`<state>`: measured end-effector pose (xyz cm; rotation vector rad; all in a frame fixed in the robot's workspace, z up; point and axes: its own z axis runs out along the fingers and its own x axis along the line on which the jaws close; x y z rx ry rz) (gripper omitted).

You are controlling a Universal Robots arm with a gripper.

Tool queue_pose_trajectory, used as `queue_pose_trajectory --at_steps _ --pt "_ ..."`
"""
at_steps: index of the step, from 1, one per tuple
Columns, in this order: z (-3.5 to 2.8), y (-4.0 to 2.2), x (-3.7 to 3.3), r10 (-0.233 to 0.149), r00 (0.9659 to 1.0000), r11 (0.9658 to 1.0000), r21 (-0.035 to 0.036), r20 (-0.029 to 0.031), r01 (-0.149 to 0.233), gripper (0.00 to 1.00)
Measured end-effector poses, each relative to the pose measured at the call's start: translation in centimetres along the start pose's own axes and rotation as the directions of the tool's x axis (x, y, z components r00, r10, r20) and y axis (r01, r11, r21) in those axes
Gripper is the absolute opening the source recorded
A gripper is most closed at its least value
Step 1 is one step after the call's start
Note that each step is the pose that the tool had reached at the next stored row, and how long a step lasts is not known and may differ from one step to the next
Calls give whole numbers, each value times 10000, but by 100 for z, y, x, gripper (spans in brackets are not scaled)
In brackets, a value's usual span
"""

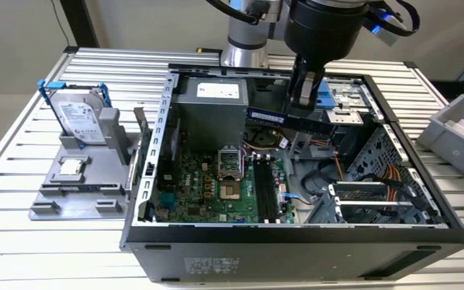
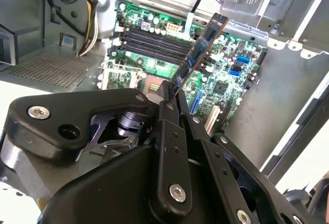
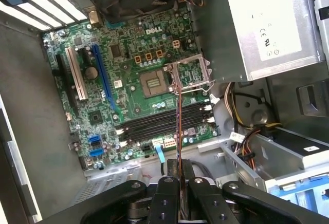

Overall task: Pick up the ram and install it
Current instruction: 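Pick up the ram and move it above insertion slot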

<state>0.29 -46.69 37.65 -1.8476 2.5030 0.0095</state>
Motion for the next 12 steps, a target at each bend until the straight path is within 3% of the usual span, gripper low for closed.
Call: queue_pose_trajectory --at_steps 12 --pt "0 0 0 501 9987 9987 15 -6 -501 0"
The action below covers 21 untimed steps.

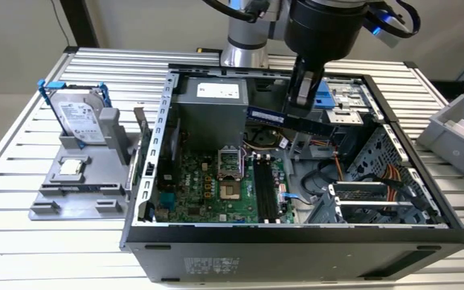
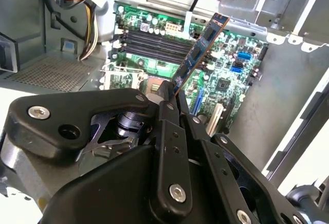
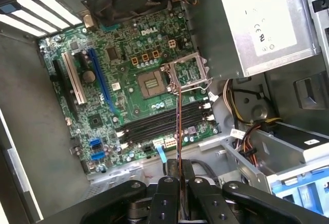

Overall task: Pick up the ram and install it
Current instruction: 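Pick up the ram and move it above insertion slot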

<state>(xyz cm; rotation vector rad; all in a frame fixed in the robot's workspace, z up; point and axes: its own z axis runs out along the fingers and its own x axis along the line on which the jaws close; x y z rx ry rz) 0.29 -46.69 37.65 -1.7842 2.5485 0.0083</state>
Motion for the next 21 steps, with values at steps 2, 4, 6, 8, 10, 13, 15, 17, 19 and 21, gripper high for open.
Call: queue_pose_trajectory --at_steps 2,4,6,8,10,13,15,17,19,21 --pt "0 0 0 93 10000 10000 3 -1 -93 0" --pt "0 0 0 192 9998 9998 5 -2 -192 0" --pt "0 0 0 278 9996 9996 8 -4 -278 0" --pt "0 0 0 368 9993 9993 10 -5 -368 0" --pt "0 0 0 490 9988 9988 14 -6 -490 0" --pt "0 0 0 701 9975 9975 20 -9 -701 0" --pt "0 0 0 844 9964 9964 24 -10 -844 0" --pt "0 0 0 994 9950 9950 29 -12 -994 0" --pt "0 0 0 1152 9933 9933 33 -13 -1152 0" --pt "0 0 0 1315 9913 9913 38 -16 -1315 0"
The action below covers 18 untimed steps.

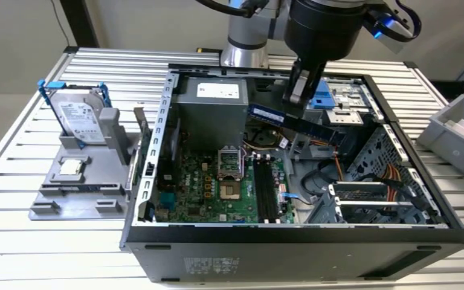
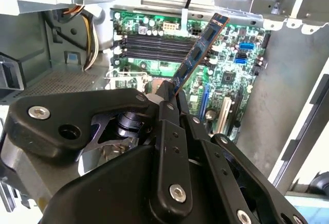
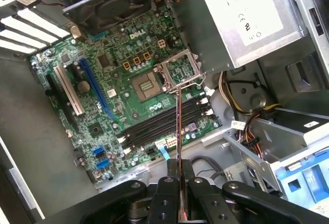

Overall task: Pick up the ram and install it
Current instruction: 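Pick up the ram and move it above insertion slot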

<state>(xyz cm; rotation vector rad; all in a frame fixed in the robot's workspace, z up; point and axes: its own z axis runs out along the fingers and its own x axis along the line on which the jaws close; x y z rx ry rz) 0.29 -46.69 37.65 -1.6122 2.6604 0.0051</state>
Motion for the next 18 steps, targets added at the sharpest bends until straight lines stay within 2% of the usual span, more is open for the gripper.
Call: queue_pose_trajectory --at_steps 5,10,18 --pt "0 0 0 410 9992 9992 11 -4 -410 0" --pt "0 0 0 791 9969 9969 23 -9 -791 0" --pt "0 0 0 1422 9898 9898 41 -15 -1422 0"
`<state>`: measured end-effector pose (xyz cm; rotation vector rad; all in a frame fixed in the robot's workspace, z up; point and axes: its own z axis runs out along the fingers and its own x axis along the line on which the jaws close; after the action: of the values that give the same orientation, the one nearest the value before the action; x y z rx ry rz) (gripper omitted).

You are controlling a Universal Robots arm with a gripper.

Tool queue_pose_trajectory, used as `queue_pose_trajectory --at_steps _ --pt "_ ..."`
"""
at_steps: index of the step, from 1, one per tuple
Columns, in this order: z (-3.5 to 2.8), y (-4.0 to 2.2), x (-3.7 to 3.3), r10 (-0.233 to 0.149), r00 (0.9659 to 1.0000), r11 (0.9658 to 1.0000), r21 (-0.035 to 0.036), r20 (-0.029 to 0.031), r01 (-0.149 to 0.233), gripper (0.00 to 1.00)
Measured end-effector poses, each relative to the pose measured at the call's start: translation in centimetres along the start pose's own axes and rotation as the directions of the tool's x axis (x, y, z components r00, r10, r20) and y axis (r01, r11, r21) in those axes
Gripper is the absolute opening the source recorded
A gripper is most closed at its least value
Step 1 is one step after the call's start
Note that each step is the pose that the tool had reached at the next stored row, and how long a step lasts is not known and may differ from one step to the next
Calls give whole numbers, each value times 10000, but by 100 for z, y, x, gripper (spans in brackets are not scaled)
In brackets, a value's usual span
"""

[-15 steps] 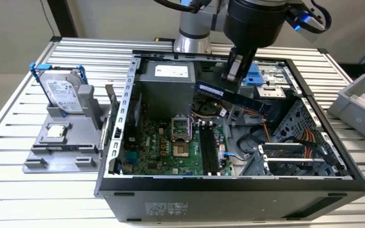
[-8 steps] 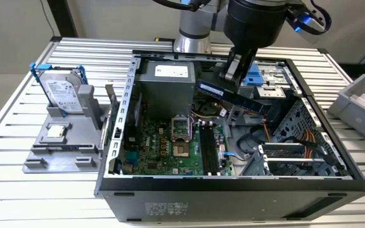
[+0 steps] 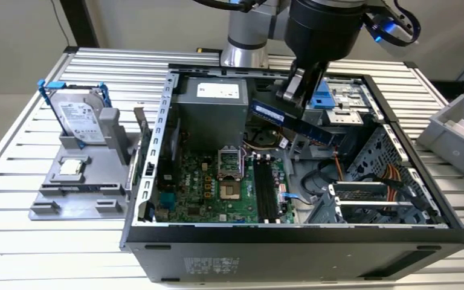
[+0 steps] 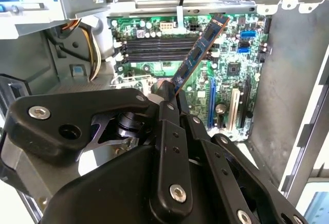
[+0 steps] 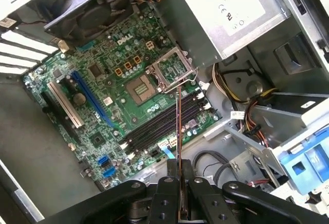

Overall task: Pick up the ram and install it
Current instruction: 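Pick up the ram and move it above insertion slot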

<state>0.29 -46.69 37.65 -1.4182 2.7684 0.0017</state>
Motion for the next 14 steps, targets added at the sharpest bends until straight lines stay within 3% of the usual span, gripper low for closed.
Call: queue_pose_trajectory --at_steps 7,14 --pt "0 0 0 570 9984 9984 16 -7 -570 0" --pt "0 0 0 1183 9930 9930 34 -14 -1183 0"
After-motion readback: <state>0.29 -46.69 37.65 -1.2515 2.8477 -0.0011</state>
